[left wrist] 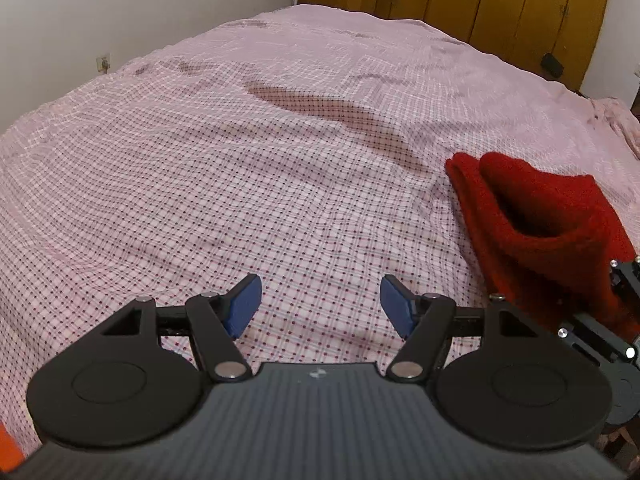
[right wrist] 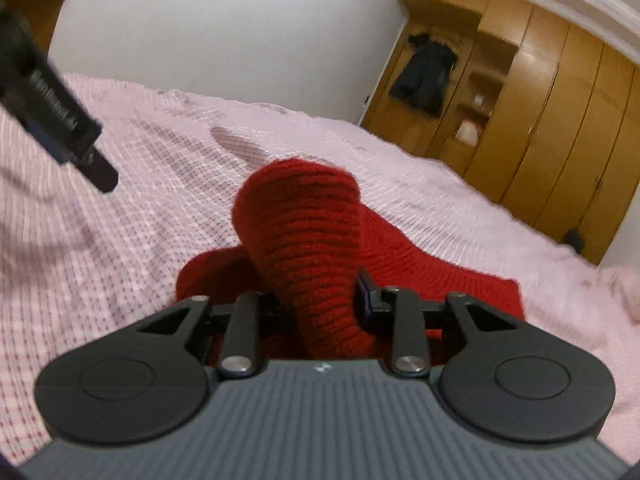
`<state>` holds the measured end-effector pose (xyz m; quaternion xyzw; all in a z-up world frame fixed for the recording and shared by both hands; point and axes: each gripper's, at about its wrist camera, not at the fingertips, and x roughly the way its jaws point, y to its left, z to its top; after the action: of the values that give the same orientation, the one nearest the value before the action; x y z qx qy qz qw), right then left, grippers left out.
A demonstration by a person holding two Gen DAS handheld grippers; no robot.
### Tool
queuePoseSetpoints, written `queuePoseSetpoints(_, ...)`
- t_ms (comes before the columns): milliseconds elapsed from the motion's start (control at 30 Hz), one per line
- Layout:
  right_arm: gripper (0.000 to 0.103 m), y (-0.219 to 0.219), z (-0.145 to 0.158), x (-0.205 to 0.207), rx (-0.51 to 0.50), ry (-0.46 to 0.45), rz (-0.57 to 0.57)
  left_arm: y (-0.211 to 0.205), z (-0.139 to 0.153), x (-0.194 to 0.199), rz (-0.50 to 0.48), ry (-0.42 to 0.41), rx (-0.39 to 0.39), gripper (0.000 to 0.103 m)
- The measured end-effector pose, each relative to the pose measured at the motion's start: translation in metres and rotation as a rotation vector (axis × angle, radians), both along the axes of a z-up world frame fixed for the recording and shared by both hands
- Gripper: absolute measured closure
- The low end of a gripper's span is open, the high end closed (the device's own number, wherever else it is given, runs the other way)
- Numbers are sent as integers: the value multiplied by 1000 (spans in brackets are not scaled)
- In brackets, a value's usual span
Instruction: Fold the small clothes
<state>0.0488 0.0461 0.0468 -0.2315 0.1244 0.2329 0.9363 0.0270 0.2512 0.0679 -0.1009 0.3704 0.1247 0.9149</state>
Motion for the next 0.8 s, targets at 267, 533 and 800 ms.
queuePoseSetpoints(267,59,-31,37,-29,155,112,32,-9,13,-3,-28,-34,-6,30)
queuePoseSetpoints(533,61,-82,60,-29,438,243,-48,-36,48,10,-130,-105,-90,30)
queuePoseSetpoints(800,61,-128,50,11,551,276,-301,-74,64,50,-224,-143,-130,30)
